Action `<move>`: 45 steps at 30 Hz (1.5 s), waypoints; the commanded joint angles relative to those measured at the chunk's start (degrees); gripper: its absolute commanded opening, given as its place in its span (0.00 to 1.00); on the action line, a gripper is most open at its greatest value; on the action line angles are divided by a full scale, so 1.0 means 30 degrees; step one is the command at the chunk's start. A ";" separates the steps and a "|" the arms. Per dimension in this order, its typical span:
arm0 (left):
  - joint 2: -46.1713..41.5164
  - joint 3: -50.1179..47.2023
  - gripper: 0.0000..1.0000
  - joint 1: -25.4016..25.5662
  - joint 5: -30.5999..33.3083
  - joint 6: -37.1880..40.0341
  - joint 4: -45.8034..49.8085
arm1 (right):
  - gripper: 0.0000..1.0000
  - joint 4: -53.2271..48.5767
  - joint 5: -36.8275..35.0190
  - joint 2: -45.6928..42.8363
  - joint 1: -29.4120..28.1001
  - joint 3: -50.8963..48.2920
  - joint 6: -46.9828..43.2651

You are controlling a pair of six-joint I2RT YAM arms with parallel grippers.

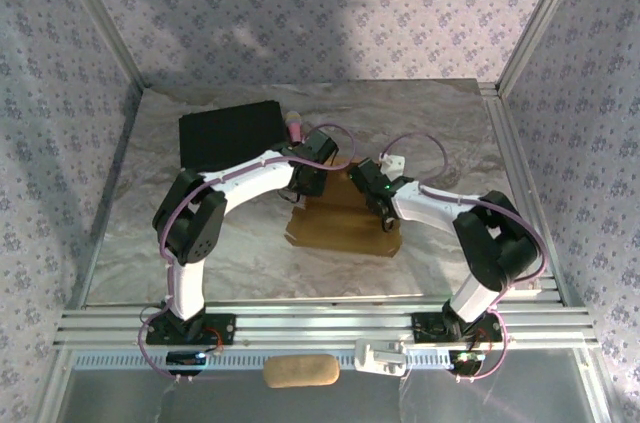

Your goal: Fold the paper box

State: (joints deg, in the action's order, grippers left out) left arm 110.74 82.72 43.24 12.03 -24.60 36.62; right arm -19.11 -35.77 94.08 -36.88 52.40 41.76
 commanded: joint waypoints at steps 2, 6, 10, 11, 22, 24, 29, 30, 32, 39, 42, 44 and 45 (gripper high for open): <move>-0.0468 0.0435 0.00 -0.0003 0.1144 0.0087 0.1007 | 0.00 -0.2343 -0.1467 0.0363 -0.0298 -0.0319 0.0276; -0.0652 0.0479 0.14 -0.0057 0.1375 -0.0032 0.0872 | 0.00 -0.2531 -0.1476 -0.0208 -0.0673 -0.0263 0.0247; -0.1403 0.0414 0.29 -0.0057 0.1154 0.0213 0.0229 | 0.00 -0.2739 -0.1430 -0.0388 -0.0733 -0.0228 0.0165; -0.1608 0.0435 0.31 -0.0022 0.1054 0.0329 0.0113 | 0.00 -0.2819 -0.1438 -0.0393 -0.0714 -0.0212 0.0248; -0.2666 -0.1095 0.36 -0.0002 0.0187 0.0731 -0.1891 | 0.00 -0.2916 -0.2053 -0.1196 -0.1266 -0.0771 0.1061; -0.2593 -0.1352 0.36 -0.0024 -0.0015 0.0643 -0.2264 | 0.00 -0.2833 -0.2064 -0.1280 -0.1378 -0.0939 0.1201; -0.1979 -0.1365 0.36 0.0011 0.0361 0.0638 -0.2476 | 0.00 -0.2858 -0.2162 -0.1288 -0.1577 -0.0986 0.1343; -0.1857 -0.1352 0.36 0.0010 0.0406 0.0663 -0.2553 | 0.00 -0.2875 -0.2169 -0.1313 -0.1609 -0.1024 0.1318; -0.1620 -0.1252 0.35 0.0015 0.0531 0.0671 -0.2700 | 0.00 -0.2835 -0.2176 -0.1397 -0.1647 -0.1053 0.1336; -0.0824 -0.1138 0.32 0.0016 0.0998 0.0727 -0.2889 | 0.00 -0.2759 -0.2155 -0.1451 -0.1633 -0.1042 0.1227; -0.0805 -0.1426 0.31 0.0020 0.1272 0.0729 -0.3228 | 0.00 -0.2726 -0.2113 -0.1419 -0.1647 -0.0977 0.1180; -0.0797 -0.1526 0.30 0.0000 0.1396 0.0674 -0.3430 | 0.00 -0.2660 -0.2084 -0.1398 -0.1665 -0.0966 0.1145; -0.0748 -0.1556 0.30 0.0020 0.1403 0.0670 -0.3547 | 0.00 -0.2638 -0.2053 -0.1384 -0.1697 -0.0973 0.1168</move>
State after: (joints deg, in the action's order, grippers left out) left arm 107.92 78.46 43.24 14.17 -23.00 27.64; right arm -24.88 -39.77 90.63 -41.41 50.11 45.08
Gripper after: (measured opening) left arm 0.300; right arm 0.077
